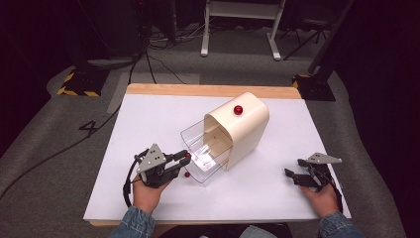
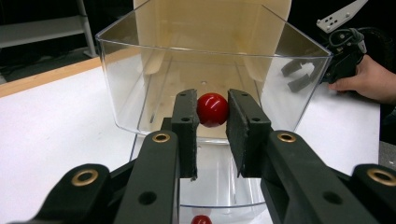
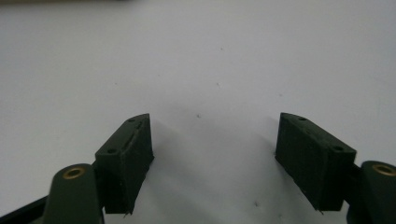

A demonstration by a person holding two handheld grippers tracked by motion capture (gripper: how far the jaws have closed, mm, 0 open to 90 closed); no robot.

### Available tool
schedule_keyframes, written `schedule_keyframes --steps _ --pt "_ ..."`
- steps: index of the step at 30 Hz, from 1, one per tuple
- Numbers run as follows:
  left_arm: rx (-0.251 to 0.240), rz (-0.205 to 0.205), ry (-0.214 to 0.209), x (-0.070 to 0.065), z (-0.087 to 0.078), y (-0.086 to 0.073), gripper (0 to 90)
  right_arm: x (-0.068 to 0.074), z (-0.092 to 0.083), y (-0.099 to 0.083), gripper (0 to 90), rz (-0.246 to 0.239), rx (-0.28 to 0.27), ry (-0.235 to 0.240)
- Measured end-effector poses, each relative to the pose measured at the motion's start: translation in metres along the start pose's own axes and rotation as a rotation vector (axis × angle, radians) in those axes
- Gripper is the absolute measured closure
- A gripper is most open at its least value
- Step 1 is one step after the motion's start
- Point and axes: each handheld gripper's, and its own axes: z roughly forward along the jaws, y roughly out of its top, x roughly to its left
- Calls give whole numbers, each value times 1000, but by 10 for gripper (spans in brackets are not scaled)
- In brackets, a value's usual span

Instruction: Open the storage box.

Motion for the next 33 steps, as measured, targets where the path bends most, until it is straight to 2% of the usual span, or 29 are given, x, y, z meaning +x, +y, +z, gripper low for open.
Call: schedule_keyframes --steps 5,7,9,10,20,27,30,33 --pt "1 -13 -7 2 1 -4 721 0 0 0 272 0 0 0" --pt "16 -25 -7 4 0 -6 625 0 0 0 272 1 -1 0" --pt "20 -30 -3 6 -1 -8 615 0 0 0 272 1 -1 0" --pt "22 -37 -1 6 -2 -9 576 0 0 0 272 1 0 1" --pt "36 -37 18 6 -12 -14 522 -1 0 0 272 3 2 5" --pt "60 -29 65 10 -29 -22 483 -1 0 0 272 5 2 8" --pt "94 -24 98 17 -42 -28 473 -1 0 0 272 5 3 8" --pt "117 -33 112 22 -48 -33 461 -1 0 0 272 5 3 8"
